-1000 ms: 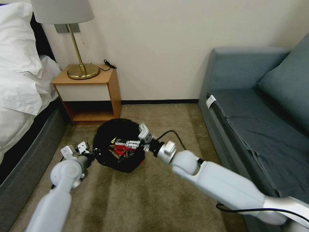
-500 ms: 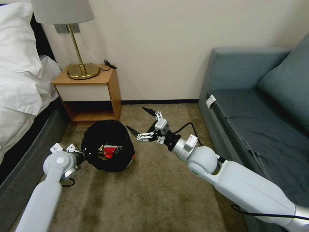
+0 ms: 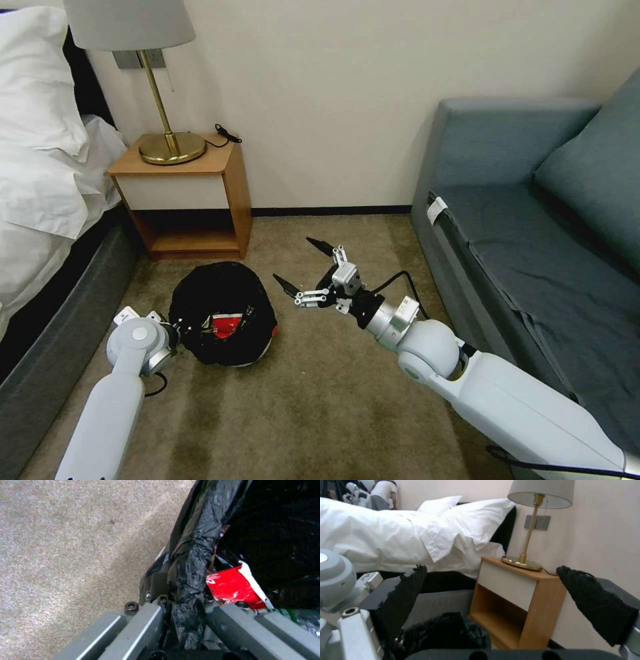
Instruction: Pick up the trash bin, then pick up the garbage on the floor and place it into the trash bin.
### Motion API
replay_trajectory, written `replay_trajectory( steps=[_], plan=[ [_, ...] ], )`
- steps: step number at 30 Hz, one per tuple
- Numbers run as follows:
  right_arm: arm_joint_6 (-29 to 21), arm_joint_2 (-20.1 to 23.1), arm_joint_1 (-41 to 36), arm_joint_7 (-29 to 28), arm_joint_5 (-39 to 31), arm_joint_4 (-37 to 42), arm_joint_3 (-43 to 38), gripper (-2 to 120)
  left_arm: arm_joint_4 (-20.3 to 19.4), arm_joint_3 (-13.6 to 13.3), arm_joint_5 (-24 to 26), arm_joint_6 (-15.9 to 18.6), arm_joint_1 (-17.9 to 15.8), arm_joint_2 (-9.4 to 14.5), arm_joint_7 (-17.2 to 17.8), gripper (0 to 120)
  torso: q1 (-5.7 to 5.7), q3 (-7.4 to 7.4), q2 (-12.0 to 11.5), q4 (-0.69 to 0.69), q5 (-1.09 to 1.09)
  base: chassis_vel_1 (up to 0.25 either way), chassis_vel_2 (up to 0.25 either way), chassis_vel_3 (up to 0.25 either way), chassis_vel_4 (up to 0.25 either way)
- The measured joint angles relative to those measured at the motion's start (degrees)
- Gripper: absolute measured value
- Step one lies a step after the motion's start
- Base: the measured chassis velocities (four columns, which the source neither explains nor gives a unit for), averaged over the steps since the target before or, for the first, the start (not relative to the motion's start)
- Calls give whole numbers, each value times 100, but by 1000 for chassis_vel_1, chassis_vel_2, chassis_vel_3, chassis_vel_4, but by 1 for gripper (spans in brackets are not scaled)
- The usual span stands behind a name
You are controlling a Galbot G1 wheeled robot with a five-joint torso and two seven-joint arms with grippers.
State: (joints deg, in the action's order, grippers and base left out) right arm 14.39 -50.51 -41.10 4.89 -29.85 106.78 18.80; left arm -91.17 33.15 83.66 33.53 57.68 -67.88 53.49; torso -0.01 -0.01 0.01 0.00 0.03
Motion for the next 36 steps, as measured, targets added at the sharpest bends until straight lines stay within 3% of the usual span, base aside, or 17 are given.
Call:
replay_trajectory(
  steps=[3, 8, 15, 18, 21, 22, 24, 28, 31, 32, 33, 34, 35, 36],
  plan=[
    [3, 17, -42, 0, 11, 12, -27, 100, 9, 5, -22, -2, 7, -10, -23, 8, 0, 0, 0, 0, 1, 0, 0, 0, 0],
    [5, 76, -220, 2, 46, 61, -150, 100, 12, 5, -187, -26, 44, -24, -185, 32, 0, 0, 0, 1, -3, 0, 0, 0, 0],
    [5, 88, -424, 57, 112, 23, -301, 100, -56, -32, -335, 13, 72, 49, -372, 54, 0, 1, 0, -1, -9, 0, 0, 0, 0],
    [16, 90, -539, 109, 151, -13, -371, 100, -81, -31, -449, 20, 64, 89, -508, 62, 0, 1, -1, -1, -6, 0, 0, 0, 0],
    [56, 80, -722, 180, 201, -102, -501, 100, -105, -52, -810, -80, 35, 135, -874, 80, 0, 1, 0, -1, -5, 0, 0, 0, 0],
    [56, 80, -722, 180, 201, -102, -501, 100, -105, -52, -810, -80, 35, 135, -874, 80, 0, 1, 0, -1, -5, 0, 0, 0, 0],
    [70, 72, -788, 199, 208, -150, -606, 100, -147, -74, -1146, -177, 15, 184, -1261, 93, 0, 1, -1, 0, -3, 0, 0, 0, 0],
    [75, 66, -800, 201, 208, -178, -684, 100, -187, -81, -1381, -244, 13, 217, -1571, 98, 0, 1, 0, -1, -4, 0, 0, 0, 0],
    [42, 24, -803, 41, 222, -190, -821, 100, -328, -59, -2234, -560, 151, 299, -2631, 100, 0, 1, -1, 0, -4, 0, 0, 0, 0],
    [42, 24, -803, 41, 222, -190, -821, 100, -328, -59, -2234, -560, 151, 299, -2631, 100, 0, 1, -1, 0, -4, 0, 0, 0, 0],
    [-54, -4, -803, -142, 259, -154, -893, 100, -412, -22, -2537, -678, 234, 318, -3004, 100, 0, 1, 0, -1, -3, 0, 0, 0, 0],
    [-54, -4, -803, -142, 259, -154, -893, 100, -412, -22, -2537, -678, 234, 318, -3004, 100, 0, 1, 0, -1, -3, 0, 0, 0, 0],
    [-216, -34, -804, -420, 321, -96, -992, 100, -494, 40, -2941, -887, 350, 348, -3566, 100, 0, 1, 0, 0, -3, 0, 0, 0, 0],
    [-216, -34, -804, -420, 321, -96, -992, 100, -494, 40, -2941, -887, 350, 348, -3566, 100, 0, 1, 0, 0, -3, 0, 0, 0, 0]
  ],
)
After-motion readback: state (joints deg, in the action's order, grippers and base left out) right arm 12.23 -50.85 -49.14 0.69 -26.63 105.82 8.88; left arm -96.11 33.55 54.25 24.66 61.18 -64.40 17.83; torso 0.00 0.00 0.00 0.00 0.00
